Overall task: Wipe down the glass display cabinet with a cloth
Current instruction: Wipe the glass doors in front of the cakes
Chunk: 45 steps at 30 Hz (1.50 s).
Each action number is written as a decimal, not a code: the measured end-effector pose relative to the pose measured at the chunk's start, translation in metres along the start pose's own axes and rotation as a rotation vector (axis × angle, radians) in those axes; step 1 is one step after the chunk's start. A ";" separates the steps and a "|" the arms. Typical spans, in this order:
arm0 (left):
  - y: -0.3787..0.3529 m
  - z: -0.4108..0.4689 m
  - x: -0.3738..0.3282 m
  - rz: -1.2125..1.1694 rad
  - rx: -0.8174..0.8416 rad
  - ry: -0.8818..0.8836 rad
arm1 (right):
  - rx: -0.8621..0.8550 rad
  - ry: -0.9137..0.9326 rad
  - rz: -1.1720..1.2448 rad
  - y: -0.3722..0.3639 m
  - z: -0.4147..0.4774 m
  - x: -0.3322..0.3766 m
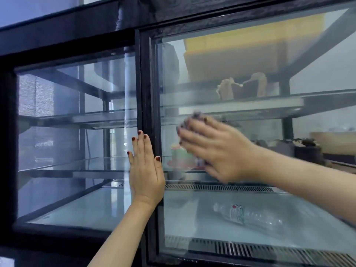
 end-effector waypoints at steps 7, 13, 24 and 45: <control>-0.001 -0.003 0.000 -0.072 -0.043 0.006 | -0.163 -0.450 0.047 0.010 0.010 -0.108; -0.002 -0.005 0.006 -0.140 -0.075 0.013 | -0.166 -0.642 0.109 0.021 0.108 -0.129; -0.003 -0.012 0.011 -0.198 -0.063 0.067 | -0.055 0.004 0.038 -0.004 0.039 0.007; -0.007 -0.041 0.025 -0.285 -0.081 0.054 | -0.124 -0.226 0.106 0.006 0.090 -0.058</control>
Point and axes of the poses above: each hand's wrist, its own z-axis towards the middle knuckle, its own y-axis out of the back of the hand, x = y × z, the point moved 5 cm from there along z, towards the middle knuckle, and after that the axes turned 10 degrees about -y, right-handed, at the moved point
